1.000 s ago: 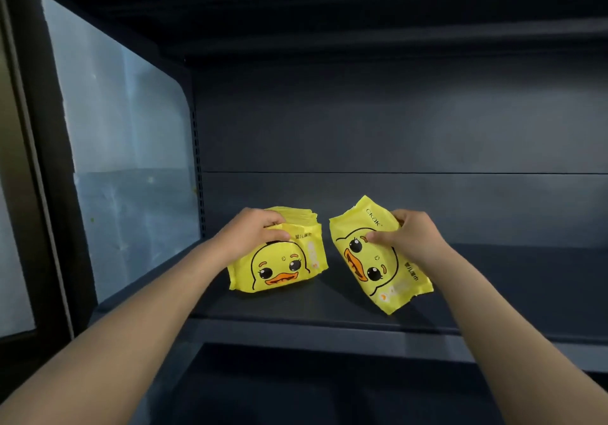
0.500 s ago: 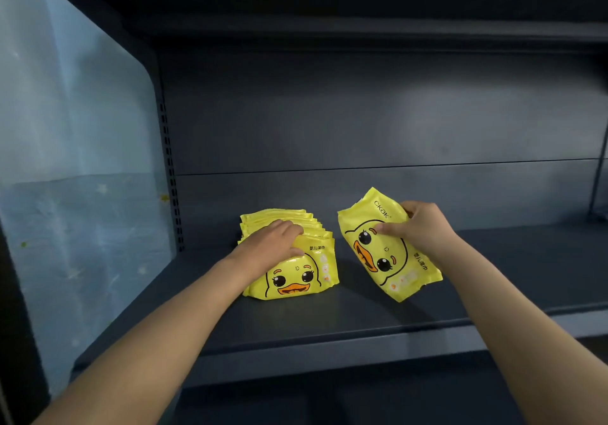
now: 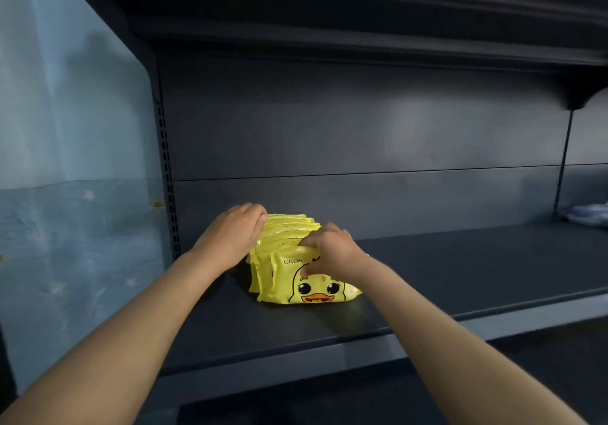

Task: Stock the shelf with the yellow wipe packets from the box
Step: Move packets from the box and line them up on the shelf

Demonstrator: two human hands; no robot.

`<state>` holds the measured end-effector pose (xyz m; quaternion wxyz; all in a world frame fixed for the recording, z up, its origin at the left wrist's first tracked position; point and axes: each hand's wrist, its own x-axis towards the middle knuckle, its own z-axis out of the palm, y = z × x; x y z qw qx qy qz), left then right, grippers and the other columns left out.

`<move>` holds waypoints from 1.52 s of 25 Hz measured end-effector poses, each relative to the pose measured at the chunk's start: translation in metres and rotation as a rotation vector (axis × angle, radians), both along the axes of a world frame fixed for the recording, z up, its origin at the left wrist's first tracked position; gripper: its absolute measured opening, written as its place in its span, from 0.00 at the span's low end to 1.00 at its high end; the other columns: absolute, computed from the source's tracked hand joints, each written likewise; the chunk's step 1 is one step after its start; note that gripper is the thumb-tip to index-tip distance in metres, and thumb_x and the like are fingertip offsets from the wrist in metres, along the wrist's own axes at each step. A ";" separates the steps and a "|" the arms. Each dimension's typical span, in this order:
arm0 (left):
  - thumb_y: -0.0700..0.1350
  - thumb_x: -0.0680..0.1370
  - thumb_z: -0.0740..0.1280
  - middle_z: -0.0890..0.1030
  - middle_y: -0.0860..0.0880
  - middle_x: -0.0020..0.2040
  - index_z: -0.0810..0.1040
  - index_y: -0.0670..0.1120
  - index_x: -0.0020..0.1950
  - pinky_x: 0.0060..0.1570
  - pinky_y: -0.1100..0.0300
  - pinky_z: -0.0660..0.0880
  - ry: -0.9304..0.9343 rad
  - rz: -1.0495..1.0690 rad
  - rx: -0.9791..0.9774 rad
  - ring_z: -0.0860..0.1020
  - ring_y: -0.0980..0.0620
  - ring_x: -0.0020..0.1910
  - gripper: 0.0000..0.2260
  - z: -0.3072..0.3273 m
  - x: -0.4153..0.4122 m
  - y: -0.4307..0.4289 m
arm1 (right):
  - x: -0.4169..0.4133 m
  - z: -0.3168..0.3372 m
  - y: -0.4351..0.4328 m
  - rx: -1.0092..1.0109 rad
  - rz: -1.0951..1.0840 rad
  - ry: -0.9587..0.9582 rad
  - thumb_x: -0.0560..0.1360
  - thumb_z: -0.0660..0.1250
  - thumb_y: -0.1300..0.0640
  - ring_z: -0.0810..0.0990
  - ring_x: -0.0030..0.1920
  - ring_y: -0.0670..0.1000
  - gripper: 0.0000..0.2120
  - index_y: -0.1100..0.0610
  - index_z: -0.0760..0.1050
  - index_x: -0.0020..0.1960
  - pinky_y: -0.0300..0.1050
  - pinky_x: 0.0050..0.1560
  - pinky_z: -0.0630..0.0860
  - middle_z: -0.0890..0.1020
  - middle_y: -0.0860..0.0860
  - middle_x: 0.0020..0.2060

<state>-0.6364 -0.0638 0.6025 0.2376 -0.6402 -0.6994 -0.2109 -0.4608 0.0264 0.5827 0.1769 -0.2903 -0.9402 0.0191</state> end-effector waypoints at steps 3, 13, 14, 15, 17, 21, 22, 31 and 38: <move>0.47 0.83 0.50 0.74 0.50 0.56 0.72 0.45 0.59 0.56 0.59 0.67 0.005 -0.020 -0.061 0.72 0.52 0.57 0.14 -0.005 -0.001 -0.009 | -0.001 -0.020 0.004 0.103 -0.019 0.119 0.68 0.73 0.44 0.58 0.70 0.52 0.32 0.45 0.68 0.70 0.50 0.66 0.58 0.67 0.46 0.68; 0.48 0.82 0.51 0.75 0.50 0.56 0.72 0.45 0.59 0.56 0.60 0.67 -0.014 -0.023 -0.133 0.72 0.52 0.57 0.13 -0.017 -0.009 -0.015 | -0.012 -0.037 0.010 0.177 0.055 0.100 0.68 0.72 0.43 0.54 0.75 0.51 0.40 0.46 0.58 0.74 0.48 0.72 0.52 0.62 0.47 0.74; 0.48 0.82 0.51 0.75 0.50 0.55 0.72 0.45 0.59 0.55 0.60 0.67 -0.023 -0.030 -0.132 0.72 0.52 0.57 0.13 -0.018 -0.008 -0.014 | -0.012 -0.037 0.011 0.183 0.058 0.090 0.68 0.72 0.43 0.55 0.75 0.51 0.40 0.46 0.58 0.75 0.48 0.72 0.53 0.62 0.48 0.74; 0.47 0.82 0.52 0.75 0.50 0.55 0.72 0.45 0.58 0.55 0.61 0.66 -0.028 -0.038 -0.130 0.72 0.51 0.57 0.13 -0.019 -0.006 -0.013 | -0.011 -0.036 0.012 0.186 0.060 0.077 0.68 0.72 0.43 0.56 0.75 0.51 0.40 0.46 0.58 0.75 0.47 0.72 0.53 0.62 0.48 0.74; 0.47 0.82 0.52 0.75 0.50 0.55 0.72 0.44 0.59 0.55 0.60 0.67 -0.030 -0.049 -0.123 0.72 0.51 0.57 0.13 -0.019 0.001 -0.013 | -0.007 -0.033 0.011 0.190 0.069 0.056 0.68 0.72 0.43 0.56 0.75 0.51 0.40 0.48 0.59 0.75 0.47 0.73 0.51 0.63 0.48 0.73; 0.46 0.82 0.54 0.75 0.49 0.56 0.72 0.44 0.60 0.57 0.57 0.68 -0.036 -0.033 -0.083 0.72 0.51 0.57 0.12 -0.009 0.024 -0.012 | 0.008 -0.016 0.011 0.038 0.076 0.142 0.70 0.71 0.45 0.59 0.73 0.51 0.34 0.52 0.64 0.72 0.46 0.71 0.56 0.66 0.50 0.72; 0.46 0.81 0.54 0.75 0.49 0.56 0.72 0.44 0.60 0.57 0.57 0.68 -0.042 -0.030 -0.085 0.72 0.51 0.57 0.12 -0.006 0.032 -0.012 | 0.016 -0.010 0.014 0.017 0.072 0.158 0.71 0.70 0.46 0.62 0.71 0.51 0.31 0.53 0.66 0.71 0.45 0.70 0.59 0.68 0.51 0.70; 0.47 0.80 0.57 0.75 0.51 0.57 0.73 0.46 0.59 0.55 0.56 0.70 -0.035 0.102 -0.098 0.73 0.51 0.57 0.11 0.013 0.157 0.004 | 0.155 0.023 0.059 0.004 0.003 0.022 0.76 0.64 0.46 0.71 0.65 0.55 0.25 0.57 0.69 0.68 0.48 0.62 0.70 0.74 0.54 0.65; 0.47 0.80 0.58 0.75 0.47 0.59 0.72 0.44 0.60 0.56 0.53 0.70 -0.024 0.242 -0.122 0.71 0.47 0.60 0.12 0.008 0.270 0.024 | 0.270 0.019 0.099 -0.054 -0.031 -0.038 0.76 0.63 0.47 0.72 0.63 0.56 0.24 0.57 0.68 0.68 0.51 0.62 0.71 0.74 0.54 0.64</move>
